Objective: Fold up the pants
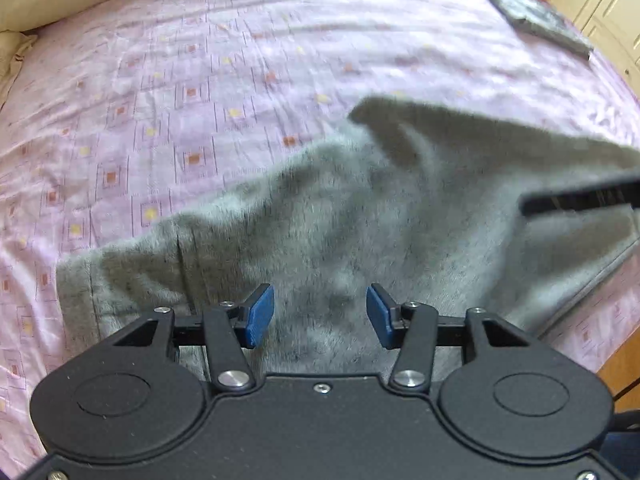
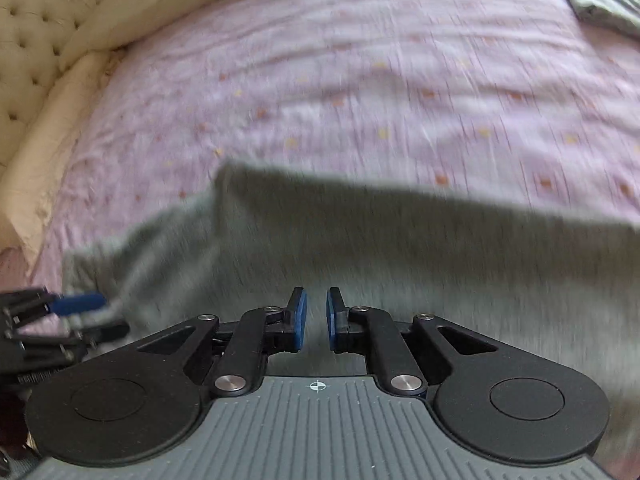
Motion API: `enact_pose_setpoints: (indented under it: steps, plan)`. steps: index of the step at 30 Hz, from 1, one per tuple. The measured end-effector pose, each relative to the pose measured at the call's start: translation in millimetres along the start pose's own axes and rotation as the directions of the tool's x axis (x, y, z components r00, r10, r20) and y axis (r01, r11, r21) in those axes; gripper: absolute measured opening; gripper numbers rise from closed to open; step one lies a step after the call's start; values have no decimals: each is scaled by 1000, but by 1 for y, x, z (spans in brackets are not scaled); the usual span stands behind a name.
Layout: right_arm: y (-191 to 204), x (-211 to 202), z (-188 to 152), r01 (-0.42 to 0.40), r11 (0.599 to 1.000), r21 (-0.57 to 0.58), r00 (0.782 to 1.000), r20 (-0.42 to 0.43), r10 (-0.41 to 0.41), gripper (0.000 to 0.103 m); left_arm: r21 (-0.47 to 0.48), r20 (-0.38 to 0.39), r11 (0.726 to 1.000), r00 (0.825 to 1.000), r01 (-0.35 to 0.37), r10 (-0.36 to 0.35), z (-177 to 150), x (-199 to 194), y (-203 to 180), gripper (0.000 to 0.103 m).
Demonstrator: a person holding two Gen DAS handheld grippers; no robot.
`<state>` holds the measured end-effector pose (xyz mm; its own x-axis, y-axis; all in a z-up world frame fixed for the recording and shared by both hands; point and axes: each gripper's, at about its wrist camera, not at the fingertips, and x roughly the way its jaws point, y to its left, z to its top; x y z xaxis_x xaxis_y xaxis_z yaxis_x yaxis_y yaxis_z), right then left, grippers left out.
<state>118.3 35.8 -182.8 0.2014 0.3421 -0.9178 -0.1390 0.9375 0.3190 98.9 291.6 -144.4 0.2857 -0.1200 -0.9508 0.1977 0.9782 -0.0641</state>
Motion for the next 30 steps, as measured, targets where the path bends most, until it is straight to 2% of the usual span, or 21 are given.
enact_pose_setpoints:
  steps: [1, 2, 3, 4, 6, 8, 11, 13, 16, 19, 22, 24, 26, 28, 30]
  plan:
    - [-3, 7, -18, 67, 998, -5, 996, -63, -67, 9, 9, -30, 1000, 999, -13, 13, -5, 7, 1, 57]
    - [-4, 6, -32, 82, 996, -29, 995, -60, -83, 5, 33, -47, 999, 998, -35, 37, -14, 9, 1, 57]
    - [-4, 0, -44, 82, 996, -39, 996, -43, -84, 5, 76, -42, 994, 996, -74, 77, -20, 11, 1, 61]
    - [-6, -3, -50, 91, 995, -30, 993, -68, -92, 5, 131, -32, 985, 993, -110, 115, -25, 11, -1, 63]
    - [-9, -13, -56, 98, 995, -8, 993, -71, -98, 5, 213, -22, 970, 992, -120, 128, -30, 9, -6, 63]
    - [-15, -27, -56, 105, 994, 34, 994, -32, -104, 5, 250, -25, 960, 991, -124, 134, -29, 8, -9, 63]
    - [-37, -59, -53, 102, 983, 153, 990, 81, -116, 6, 240, -17, 965, 993, -109, 117, -21, 0, -12, 57]
    - [-55, -80, -50, 144, 968, 208, 972, 155, -178, 7, 223, 23, 970, 996, -93, 90, -13, -9, -18, 57]
    - [-84, -98, -43, 223, 942, 253, 939, 205, -277, 8, 211, 61, 976, 997, -57, 45, 2, -10, -37, 58]
    - [-123, -105, -36, 238, 921, 308, 927, 211, -310, 8, 198, 43, 980, 999, -27, 19, 11, 7, -59, 58]
    - [-152, -102, -38, 267, 916, 300, 930, 171, -327, 8, 180, -24, 983, 998, -44, 49, 9, 30, -76, 58]
    - [-165, -88, -49, 296, 913, 280, 935, 110, -337, 8, 171, -87, 983, 992, -72, 88, 0, 44, -80, 60]
    - [-184, -79, -60, 316, 915, 252, 940, 48, -338, 8, 188, -84, 974, 986, -126, 144, -10, 46, -85, 63]
    - [-200, -85, -74, 244, 939, 241, 960, 74, -269, 7, 179, -109, 969, 976, -168, 189, -11, 43, -92, 63]
    - [-213, -100, -81, 185, 954, 236, 971, 103, -214, 7, 124, -133, 968, 963, -216, 232, -8, 38, -99, 61]
